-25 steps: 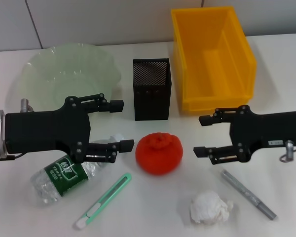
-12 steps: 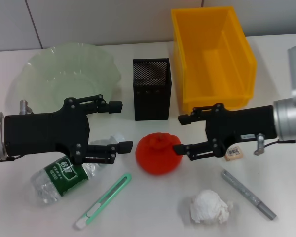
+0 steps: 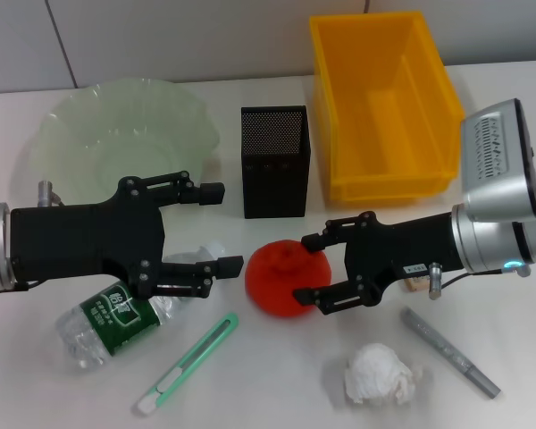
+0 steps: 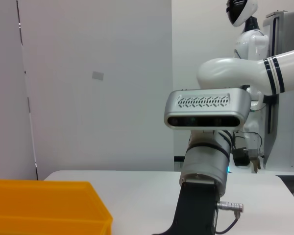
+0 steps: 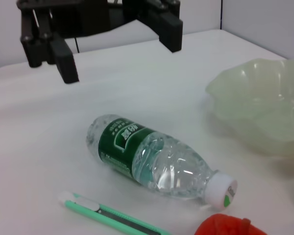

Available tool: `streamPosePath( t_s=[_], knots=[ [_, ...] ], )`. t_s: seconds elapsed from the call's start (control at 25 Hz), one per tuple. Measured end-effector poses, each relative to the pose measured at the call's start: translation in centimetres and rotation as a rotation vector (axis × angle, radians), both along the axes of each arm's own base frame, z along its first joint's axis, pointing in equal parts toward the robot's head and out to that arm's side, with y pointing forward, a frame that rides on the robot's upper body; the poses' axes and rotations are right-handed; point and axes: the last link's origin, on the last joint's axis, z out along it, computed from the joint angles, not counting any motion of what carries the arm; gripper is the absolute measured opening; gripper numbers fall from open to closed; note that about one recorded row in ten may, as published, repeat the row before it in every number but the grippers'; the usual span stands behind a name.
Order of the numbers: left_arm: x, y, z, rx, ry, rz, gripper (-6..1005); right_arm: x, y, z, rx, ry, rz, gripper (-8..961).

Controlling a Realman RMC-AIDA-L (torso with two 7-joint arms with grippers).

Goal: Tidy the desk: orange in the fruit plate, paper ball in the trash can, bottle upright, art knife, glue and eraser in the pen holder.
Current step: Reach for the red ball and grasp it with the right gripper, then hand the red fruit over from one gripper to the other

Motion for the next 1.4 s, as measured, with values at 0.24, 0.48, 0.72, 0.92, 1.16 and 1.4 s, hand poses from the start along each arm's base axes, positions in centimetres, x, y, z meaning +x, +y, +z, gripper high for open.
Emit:
streamPosePath(
  t_s=[0.24, 0.48, 0.72, 0.92, 1.16, 1.4],
  knots=[
    [0.1, 0.0, 0.0, -0.002, 0.000, -0.006, 835, 0.1, 0.2, -0.3, 0.009, -0.011, -0.006, 759],
    [0.2, 0.1, 0.0, -0.002, -0.002, -0.009, 835, 0.0, 0.6, -0.3, 0.026, -0.014, -0.005, 758],
    [0.2, 0.1, 0.0, 0.000, -0.004, -0.007, 835, -0.4, 0.9, -0.3, 0.034, -0.012, 0.002, 721],
    [0.2, 0.1, 0.1, 0.004, -0.005, -0.004, 835, -0.6, 0.9, -0.5, 0.030, -0.015, 0.010, 675],
    [0.1, 0.1, 0.1, 0.011, -0.005, -0.008, 835, -0.7, 0.8, -1.3, 0.016, -0.047, 0.026, 619],
    [0.0, 0.1, 0.1, 0.018, -0.003, -0.014, 835, -0.6, 0.9, -1.3, 0.026, -0.057, 0.024, 304]
  ],
)
